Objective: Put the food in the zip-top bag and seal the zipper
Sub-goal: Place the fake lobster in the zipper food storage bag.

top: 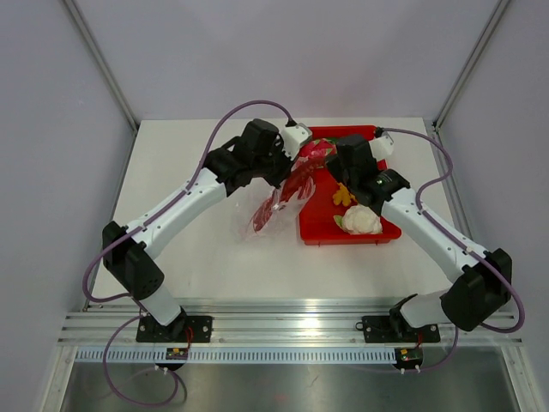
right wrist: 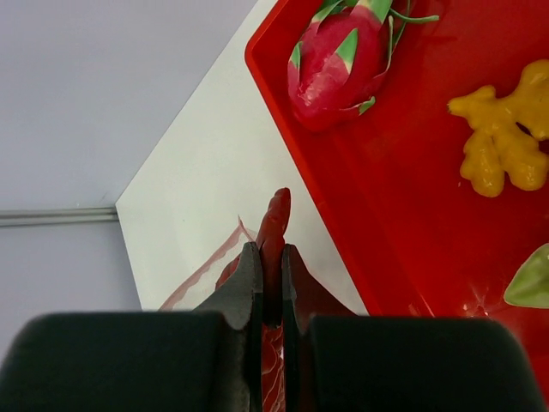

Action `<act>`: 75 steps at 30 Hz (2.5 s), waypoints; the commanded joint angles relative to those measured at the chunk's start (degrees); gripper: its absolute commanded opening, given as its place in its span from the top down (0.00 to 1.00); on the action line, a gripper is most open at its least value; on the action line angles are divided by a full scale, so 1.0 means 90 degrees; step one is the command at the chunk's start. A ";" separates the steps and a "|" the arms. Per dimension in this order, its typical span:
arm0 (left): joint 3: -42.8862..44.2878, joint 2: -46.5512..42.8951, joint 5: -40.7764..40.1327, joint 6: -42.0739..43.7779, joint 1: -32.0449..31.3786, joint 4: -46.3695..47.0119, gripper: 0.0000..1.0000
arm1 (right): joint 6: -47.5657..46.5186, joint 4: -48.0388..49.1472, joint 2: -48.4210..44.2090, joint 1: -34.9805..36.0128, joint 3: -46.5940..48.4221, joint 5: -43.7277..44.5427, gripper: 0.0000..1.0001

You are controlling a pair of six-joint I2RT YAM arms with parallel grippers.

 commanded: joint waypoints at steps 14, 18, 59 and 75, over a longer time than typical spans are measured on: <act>0.0427 -0.0124 0.0789 -0.0194 0.0009 0.0158 1.00 | 0.0300 -0.1361 0.1203 0.1476 0.1516 0.3213 1.00; 0.0700 0.0042 0.1265 -0.0428 0.0165 -0.0037 1.00 | 0.0183 -0.1312 0.1193 0.1809 0.1438 0.3927 1.00; 0.1053 0.0159 0.3758 -0.3153 0.1376 0.0705 1.00 | -0.2132 0.0183 -0.1258 0.0638 -0.0290 -0.0251 0.32; 0.0847 -0.0027 0.3914 -0.3163 0.1454 0.0812 1.00 | -0.1058 0.0914 -0.1082 -0.0359 -0.1365 -0.2078 0.40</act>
